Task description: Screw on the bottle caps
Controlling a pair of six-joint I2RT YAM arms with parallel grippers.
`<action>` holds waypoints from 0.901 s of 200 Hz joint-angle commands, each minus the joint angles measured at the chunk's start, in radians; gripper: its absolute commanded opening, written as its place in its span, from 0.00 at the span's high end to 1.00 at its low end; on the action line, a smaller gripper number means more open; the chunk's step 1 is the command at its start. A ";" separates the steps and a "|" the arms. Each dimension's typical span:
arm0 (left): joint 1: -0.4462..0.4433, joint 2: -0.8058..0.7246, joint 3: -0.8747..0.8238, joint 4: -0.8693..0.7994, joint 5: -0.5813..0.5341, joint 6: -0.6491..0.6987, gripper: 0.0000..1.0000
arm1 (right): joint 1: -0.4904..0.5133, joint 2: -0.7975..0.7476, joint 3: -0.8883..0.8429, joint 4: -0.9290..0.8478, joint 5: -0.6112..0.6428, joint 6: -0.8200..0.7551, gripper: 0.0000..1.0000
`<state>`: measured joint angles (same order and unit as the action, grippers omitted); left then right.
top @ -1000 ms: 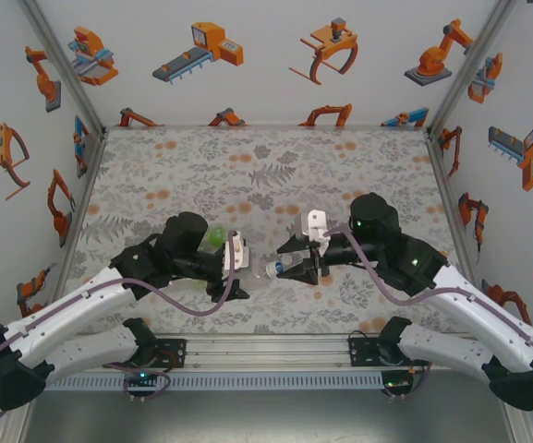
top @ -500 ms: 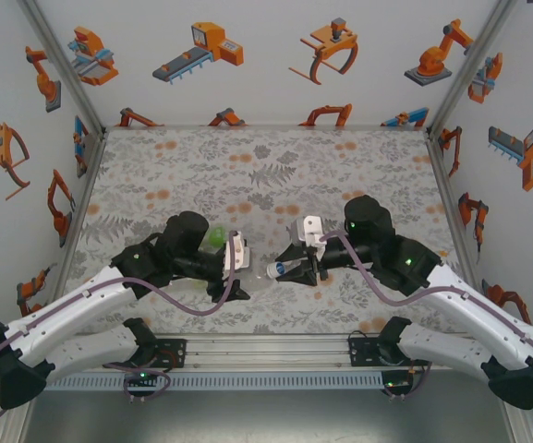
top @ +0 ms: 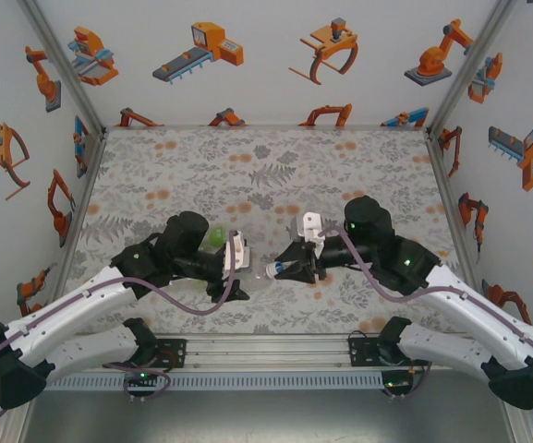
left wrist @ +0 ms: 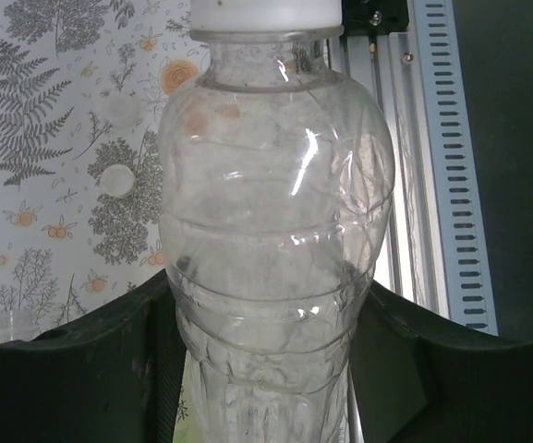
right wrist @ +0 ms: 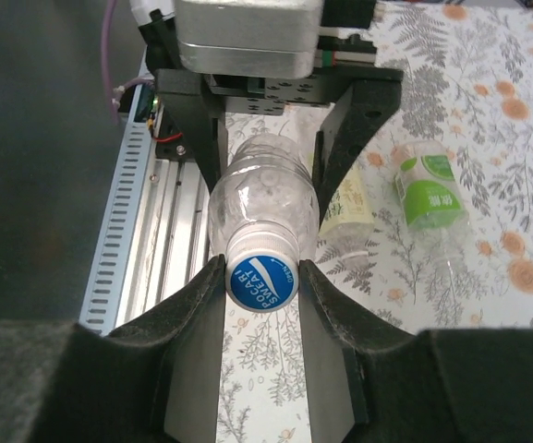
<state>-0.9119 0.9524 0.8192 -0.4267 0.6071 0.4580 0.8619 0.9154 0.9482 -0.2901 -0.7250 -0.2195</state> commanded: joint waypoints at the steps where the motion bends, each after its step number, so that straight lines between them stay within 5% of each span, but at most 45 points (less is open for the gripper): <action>1: -0.004 -0.004 0.035 0.010 -0.029 0.009 1.00 | 0.006 -0.002 -0.036 0.120 0.176 0.295 1.00; 36: -0.005 -0.003 0.025 0.042 -0.159 -0.012 1.00 | 0.011 0.010 -0.065 0.143 0.402 0.848 1.00; 62: -0.005 -0.001 0.005 0.083 -0.249 -0.024 1.00 | 0.015 0.069 0.006 -0.085 0.544 1.290 1.00; 76: -0.005 0.000 -0.003 0.098 -0.284 -0.025 1.00 | 0.015 0.110 0.048 -0.226 0.566 1.463 1.00; 91: -0.005 0.005 -0.005 0.111 -0.308 -0.023 1.00 | 0.015 0.123 0.016 -0.168 0.531 1.582 1.00; 180: -0.005 0.004 -0.005 0.109 -0.285 -0.020 1.00 | 0.017 0.142 0.068 -0.132 0.554 1.545 1.00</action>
<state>-0.9100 0.9691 0.8078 -0.3943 0.2871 0.4408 0.8730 1.0412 0.9680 -0.3904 -0.1890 1.3365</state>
